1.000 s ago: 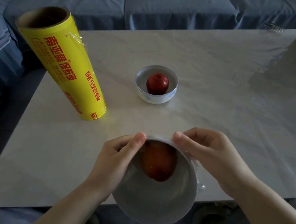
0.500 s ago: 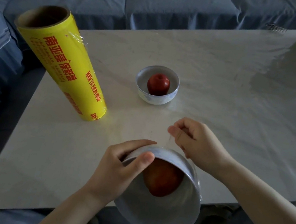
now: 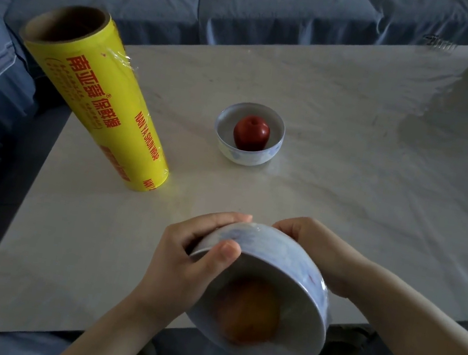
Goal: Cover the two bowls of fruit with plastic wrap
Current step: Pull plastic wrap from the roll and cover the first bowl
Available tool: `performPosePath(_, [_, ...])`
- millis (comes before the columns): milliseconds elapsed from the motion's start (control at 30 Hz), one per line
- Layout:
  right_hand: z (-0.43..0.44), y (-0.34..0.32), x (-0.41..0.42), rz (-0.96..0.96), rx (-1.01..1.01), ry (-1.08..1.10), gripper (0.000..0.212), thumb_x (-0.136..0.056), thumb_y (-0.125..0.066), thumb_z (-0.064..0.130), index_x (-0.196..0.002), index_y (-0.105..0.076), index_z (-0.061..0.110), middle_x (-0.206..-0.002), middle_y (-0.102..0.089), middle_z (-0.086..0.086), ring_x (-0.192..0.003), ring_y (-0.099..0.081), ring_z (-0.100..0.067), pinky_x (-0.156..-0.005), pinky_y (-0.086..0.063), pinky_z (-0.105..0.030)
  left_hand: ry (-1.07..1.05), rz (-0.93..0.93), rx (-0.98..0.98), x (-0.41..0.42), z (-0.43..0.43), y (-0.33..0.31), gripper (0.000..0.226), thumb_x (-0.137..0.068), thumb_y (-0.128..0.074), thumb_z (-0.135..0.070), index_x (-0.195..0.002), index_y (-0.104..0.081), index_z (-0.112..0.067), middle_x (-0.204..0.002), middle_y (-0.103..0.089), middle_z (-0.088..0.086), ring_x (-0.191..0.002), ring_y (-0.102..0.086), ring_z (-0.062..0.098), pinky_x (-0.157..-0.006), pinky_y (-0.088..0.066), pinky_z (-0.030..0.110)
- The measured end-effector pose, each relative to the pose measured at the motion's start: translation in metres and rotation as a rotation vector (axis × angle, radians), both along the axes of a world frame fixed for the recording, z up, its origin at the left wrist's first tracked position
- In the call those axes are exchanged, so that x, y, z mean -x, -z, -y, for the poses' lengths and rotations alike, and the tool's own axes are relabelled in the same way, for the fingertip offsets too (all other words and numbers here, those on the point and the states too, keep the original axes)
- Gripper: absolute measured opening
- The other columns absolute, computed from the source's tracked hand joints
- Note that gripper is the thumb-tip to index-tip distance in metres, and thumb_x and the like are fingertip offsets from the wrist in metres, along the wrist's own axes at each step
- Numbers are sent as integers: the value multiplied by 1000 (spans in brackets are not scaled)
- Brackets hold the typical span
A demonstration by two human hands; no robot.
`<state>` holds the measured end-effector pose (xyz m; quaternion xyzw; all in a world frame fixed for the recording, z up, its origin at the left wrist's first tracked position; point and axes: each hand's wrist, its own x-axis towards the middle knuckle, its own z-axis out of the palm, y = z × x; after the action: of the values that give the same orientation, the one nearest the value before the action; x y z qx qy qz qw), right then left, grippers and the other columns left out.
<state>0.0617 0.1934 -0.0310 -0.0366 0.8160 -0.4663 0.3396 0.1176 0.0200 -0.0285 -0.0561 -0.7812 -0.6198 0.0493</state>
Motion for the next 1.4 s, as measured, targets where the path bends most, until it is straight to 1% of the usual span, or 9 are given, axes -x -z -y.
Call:
performPosePath(100, [-8, 1, -1, -3, 103, 181, 16, -80, -66, 5, -72, -68, 19, -66, -68, 4, -54, -61, -1, -50, -48, -12, 0, 29, 0, -1, 3, 3, 29, -69, -53, -50, -92, -65, -36, -91, -67, -34, -93, -64, -7, -73, -46, 5])
performPosePath(200, [-25, -14, -3, -225, 267, 423, 10, -78, -68, 16, -73, -70, 24, -69, -72, 1, -68, -67, -11, -67, -55, -16, -34, 45, -2, -3, 6, 8, 35, -67, -58, -60, -91, -65, -36, -90, -68, -34, -91, -64, -8, -72, -46, 4])
performPosePath(400, [-20, -24, -26, -233, 221, -107, 57, -51, -57, 83, -95, -62, 47, -105, -66, 26, -97, -63, 6, -84, -51, -14, -71, 63, 35, -2, 3, 12, 28, -68, -50, -52, -88, -64, -38, -86, -66, -38, -90, -63, -10, -71, -45, 4])
performPosePath(567, [-12, -10, -21, -134, 294, -145, 71, -57, -56, 79, -103, -67, 25, -96, -71, 3, -87, -68, -11, -70, -52, -21, -86, 84, 40, -3, 4, 7, 40, -64, -56, -67, -87, -65, -37, -88, -67, -36, -91, -63, -8, -69, -45, 3])
performPosePath(700, [-15, -5, -21, 4, 329, -171, 85, -49, -57, 84, -114, -61, 30, -107, -69, 8, -97, -65, -7, -74, -51, -17, -69, 160, 48, -5, 5, 6, 51, -55, -57, -73, -90, -64, -37, -98, -65, -32, -92, -62, -10, -66, -44, 3])
performPosePath(800, [-21, -7, -23, -263, 281, -90, 74, -57, -52, 83, -116, -57, 40, -121, -59, 23, -117, -52, 2, -99, -44, -23, -100, 198, 47, -4, 6, 9, 44, -56, -51, -64, -89, -64, -37, -91, -66, -34, -91, -60, -11, -66, -44, 2])
performPosePath(967, [-10, -22, -33, -632, 258, -257, 43, -85, -48, 54, -115, -63, 29, -117, -62, 18, -115, -54, 1, -94, -42, -13, -77, 183, 61, -4, 5, 10, 51, -58, -52, -64, -96, -64, -33, -84, -69, -26, -88, -63, -8, -64, -46, 4])
performPosePath(1267, [-15, 1, -25, -111, 336, -67, 75, -56, -50, 84, -113, -59, 37, -116, -65, 15, -107, -59, 3, -89, -47, -14, -159, 252, -3, -9, -3, 15, 26, -71, -53, -45, -91, -64, -31, -66, -66, -27, -71, -60, -13, -57, -41, 3])
performPosePath(1400, [-29, 13, -33, 61, 553, 22, 80, -53, -65, 76, -116, -64, 25, -113, -69, 2, -106, -63, -11, -86, -51, -24, -305, 289, -186, -2, 0, 15, 25, -74, -59, -58, -84, -70, -37, -90, -71, -21, -93, -63, -3, -82, -50, 20])
